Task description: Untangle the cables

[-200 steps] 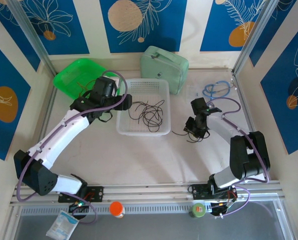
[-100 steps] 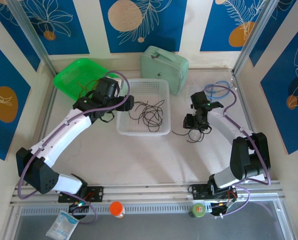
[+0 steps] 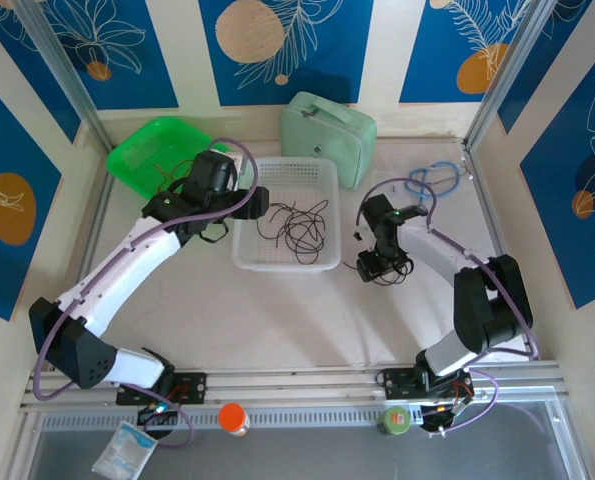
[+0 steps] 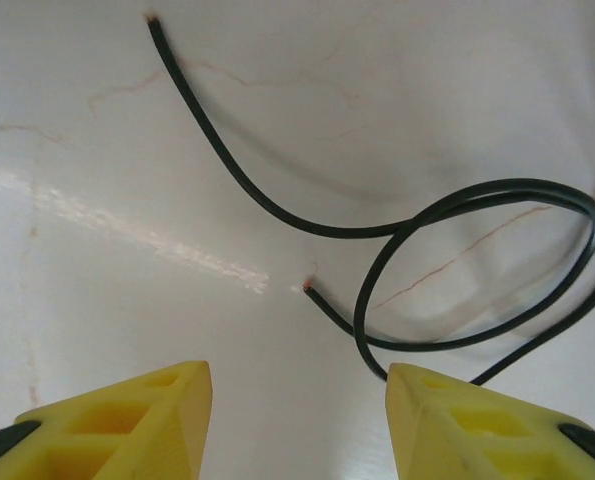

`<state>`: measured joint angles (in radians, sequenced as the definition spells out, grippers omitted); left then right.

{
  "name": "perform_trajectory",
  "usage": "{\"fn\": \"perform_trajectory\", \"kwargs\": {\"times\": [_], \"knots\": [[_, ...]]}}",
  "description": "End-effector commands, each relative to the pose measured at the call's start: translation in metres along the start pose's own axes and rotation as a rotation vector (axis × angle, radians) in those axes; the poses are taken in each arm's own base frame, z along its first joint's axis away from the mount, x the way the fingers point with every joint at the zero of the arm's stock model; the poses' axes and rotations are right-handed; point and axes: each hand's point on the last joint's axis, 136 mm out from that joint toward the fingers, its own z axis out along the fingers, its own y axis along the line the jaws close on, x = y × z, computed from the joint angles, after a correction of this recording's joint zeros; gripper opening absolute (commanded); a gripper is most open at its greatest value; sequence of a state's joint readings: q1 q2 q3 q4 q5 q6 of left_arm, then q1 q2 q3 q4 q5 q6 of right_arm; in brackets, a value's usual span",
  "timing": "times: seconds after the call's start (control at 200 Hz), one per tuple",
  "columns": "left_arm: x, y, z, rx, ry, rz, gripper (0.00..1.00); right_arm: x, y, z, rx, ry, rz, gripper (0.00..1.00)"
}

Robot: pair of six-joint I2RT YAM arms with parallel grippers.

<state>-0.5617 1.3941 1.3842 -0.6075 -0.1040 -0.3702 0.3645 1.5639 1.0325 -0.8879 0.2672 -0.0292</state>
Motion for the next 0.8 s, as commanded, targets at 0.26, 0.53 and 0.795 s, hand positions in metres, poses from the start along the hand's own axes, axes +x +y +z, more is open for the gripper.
{"fn": "perform_trajectory", "kwargs": {"times": [0.26,0.53,0.795], "knots": [[-0.013,-0.01,-0.016,0.032,-0.04,-0.005,0.82,-0.014,-0.014,0.017,0.114,0.039,-0.034,0.49],[-0.015,-0.01,-0.015,0.03,-0.043,-0.002,0.82,-0.016,-0.012,0.023,0.099,0.046,-0.032,0.34],[-0.014,-0.01,-0.016,0.032,-0.042,-0.002,0.82,-0.009,-0.013,0.028,0.104,0.083,-0.023,0.25]]}}
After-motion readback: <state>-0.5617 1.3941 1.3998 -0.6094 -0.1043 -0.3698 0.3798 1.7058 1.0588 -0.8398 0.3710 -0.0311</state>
